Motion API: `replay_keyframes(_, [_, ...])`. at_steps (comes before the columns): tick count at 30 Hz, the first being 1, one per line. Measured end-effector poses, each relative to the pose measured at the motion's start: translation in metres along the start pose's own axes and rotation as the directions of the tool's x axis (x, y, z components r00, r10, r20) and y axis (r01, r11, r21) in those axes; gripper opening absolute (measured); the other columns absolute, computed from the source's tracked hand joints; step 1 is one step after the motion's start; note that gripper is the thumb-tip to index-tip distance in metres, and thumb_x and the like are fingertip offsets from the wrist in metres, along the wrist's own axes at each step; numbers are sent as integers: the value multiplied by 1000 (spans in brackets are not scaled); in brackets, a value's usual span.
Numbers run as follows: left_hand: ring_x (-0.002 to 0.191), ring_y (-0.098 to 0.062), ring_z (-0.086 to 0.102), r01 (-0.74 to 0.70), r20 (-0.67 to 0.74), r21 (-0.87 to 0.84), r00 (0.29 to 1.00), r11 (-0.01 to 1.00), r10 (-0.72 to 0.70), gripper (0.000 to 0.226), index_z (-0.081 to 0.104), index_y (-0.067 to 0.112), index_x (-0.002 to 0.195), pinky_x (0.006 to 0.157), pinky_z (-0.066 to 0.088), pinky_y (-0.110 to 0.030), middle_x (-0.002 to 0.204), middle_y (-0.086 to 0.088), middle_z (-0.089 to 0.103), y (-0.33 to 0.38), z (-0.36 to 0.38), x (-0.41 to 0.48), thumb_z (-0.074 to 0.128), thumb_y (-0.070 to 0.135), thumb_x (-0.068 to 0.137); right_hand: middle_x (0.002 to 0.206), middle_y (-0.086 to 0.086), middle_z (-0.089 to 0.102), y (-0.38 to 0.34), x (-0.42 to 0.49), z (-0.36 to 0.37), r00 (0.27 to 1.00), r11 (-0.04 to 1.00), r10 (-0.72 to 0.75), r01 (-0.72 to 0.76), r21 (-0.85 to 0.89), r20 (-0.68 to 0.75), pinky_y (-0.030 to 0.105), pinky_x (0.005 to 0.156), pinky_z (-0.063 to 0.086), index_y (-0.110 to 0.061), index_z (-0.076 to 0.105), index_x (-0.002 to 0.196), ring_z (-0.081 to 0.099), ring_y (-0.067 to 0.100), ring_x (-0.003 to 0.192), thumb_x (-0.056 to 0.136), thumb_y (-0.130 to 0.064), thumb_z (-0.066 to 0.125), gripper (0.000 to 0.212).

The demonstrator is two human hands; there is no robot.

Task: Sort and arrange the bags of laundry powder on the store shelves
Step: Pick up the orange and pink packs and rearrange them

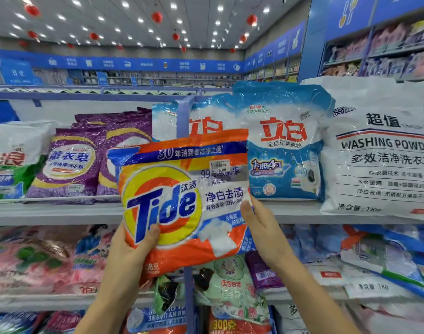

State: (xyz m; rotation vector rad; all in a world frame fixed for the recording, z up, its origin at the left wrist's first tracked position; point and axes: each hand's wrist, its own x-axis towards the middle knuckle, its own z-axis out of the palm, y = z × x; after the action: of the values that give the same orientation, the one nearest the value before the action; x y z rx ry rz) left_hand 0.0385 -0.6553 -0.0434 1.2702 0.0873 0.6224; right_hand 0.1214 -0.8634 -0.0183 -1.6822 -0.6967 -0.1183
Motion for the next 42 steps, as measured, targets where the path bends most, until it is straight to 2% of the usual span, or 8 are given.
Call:
replay_keyframes(3, [68,-21,73,-2,12,3,1000,1000,2,71,70,38,88,51,56,-28,89,0,76,1,-7,1,85,71,27,111,-23,65,-5,3,2,996,996,-79,80,-26,34,27,86,51,-42,54,114,63,-1,101,84,-54,51,32])
replay_keyframes(10, [64,-22,73,31,-39,-98,999,995,-35,27,62,14,98,49,57,-30,82,-7,76,-1,-25,-1,59,24,73,109,-15,67,-9,2,12,951,957,-288,284,54,112,30,78,55,-48,54,112,65,8,98,87,-53,52,26])
replay_keyframes(16, [75,-23,74,57,-126,-121,989,991,-72,36,70,21,98,55,58,-31,89,-7,76,7,-58,-13,50,42,77,88,18,64,-5,6,40,938,944,-328,319,88,113,56,59,49,-49,57,102,61,40,71,83,-63,51,24])
replay_keyframes(19, [77,-20,74,54,-174,-91,982,994,-69,43,77,30,89,55,58,-31,90,-3,76,21,-77,-23,56,62,69,88,14,64,-9,12,66,921,932,-356,338,131,156,52,55,49,-51,56,103,62,36,68,83,-63,52,24])
replay_keyframes(23, [87,-29,72,28,-323,-78,945,997,-52,69,61,18,119,59,59,-38,104,-10,73,39,-114,-37,62,58,63,88,10,66,-11,19,113,880,916,-392,348,199,267,45,62,51,-53,50,114,62,33,76,84,-63,51,31])
replay_keyframes(30, [71,-25,73,-98,-561,13,823,995,88,44,65,16,104,52,57,-34,87,-9,76,82,-208,-64,58,43,70,114,-49,48,-34,35,238,789,889,-302,31,456,535,-1,78,41,-42,30,127,46,-24,107,94,-26,47,41])
replay_keyframes(35, [73,-29,73,-78,-674,41,733,996,85,49,62,16,108,53,58,-37,93,-13,75,117,-304,-94,60,45,68,113,3,70,-78,24,370,750,828,-102,-300,474,653,48,89,53,-32,67,110,66,27,104,78,-65,55,48])
replay_keyframes(42, [65,-26,73,-32,-775,143,618,989,132,38,64,16,96,48,57,-32,83,-12,75,190,-462,-137,58,42,69,83,10,75,-139,-14,561,694,701,-52,-486,521,718,31,53,56,-27,76,78,72,26,73,83,-46,49,34])
